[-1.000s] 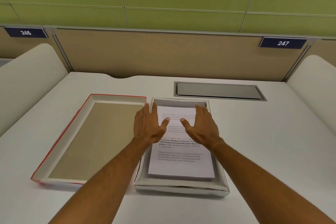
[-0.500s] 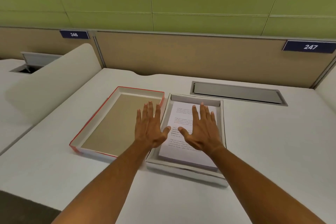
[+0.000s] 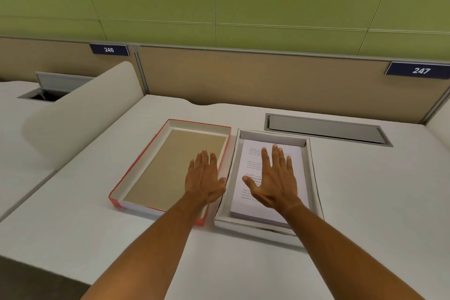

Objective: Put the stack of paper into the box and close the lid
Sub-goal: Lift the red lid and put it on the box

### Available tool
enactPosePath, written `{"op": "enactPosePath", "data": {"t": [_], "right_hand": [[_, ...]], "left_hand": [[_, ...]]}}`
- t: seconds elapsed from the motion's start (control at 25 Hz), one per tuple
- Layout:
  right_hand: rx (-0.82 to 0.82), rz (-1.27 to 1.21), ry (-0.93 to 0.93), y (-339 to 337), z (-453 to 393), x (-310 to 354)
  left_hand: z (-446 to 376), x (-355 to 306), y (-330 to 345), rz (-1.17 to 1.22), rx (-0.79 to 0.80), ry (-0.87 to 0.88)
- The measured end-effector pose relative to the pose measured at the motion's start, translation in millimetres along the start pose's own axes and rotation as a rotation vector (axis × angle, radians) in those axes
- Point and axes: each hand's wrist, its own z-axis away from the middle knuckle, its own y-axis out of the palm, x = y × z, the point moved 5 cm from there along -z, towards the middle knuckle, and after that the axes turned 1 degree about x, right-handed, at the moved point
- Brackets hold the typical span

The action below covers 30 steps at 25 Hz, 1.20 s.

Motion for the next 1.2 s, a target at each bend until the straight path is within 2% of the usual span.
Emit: {"op": "enactPosePath", "data": {"t": [0.24, 0.52, 0.68, 0.8, 0.92, 1.0, 1.12, 1.2], "right_hand": [[0.026, 0.005, 0.121, 18.2, -6.5, 13.5], [0.011, 0.018, 0.189, 21.2, -15.2, 22.0], [-0.007, -0.017, 0.184, 18.3, -21.8, 25.3], [-0.032, -0.109, 0.162, 7.9, -33.5, 29.1], [-0.031, -0.197, 0.139, -2.9, -46.0, 39.4], [-0.032, -0.29, 0.113, -10.5, -52.9, 50.7], [-0.057, -0.657, 0.158, -22.9, -63.5, 65.9], [0.003, -0.959, 0.275, -22.9, -71.0, 72.2]], "left_hand": [[-27.5, 16.5, 20.5, 0.27, 0.038, -0.056], [-47.7, 14.5, 25.1, 0.322, 0.078, -0.023], [-56.3, 20.2, -8.5, 0.397, 0.044, -0.009], [-67.2, 39.3, -65.1, 0.514, -0.09, -0.075], [-76.9, 70.5, -124.0, 0.75, -0.212, -0.132], [-80.6, 95.2, -153.3, 0.974, -0.229, -0.193], [-80.6, 118.4, -183.7, 1.353, -0.174, -0.247], [-74.2, 126.0, -197.3, 1.631, -0.14, -0.268]]}}
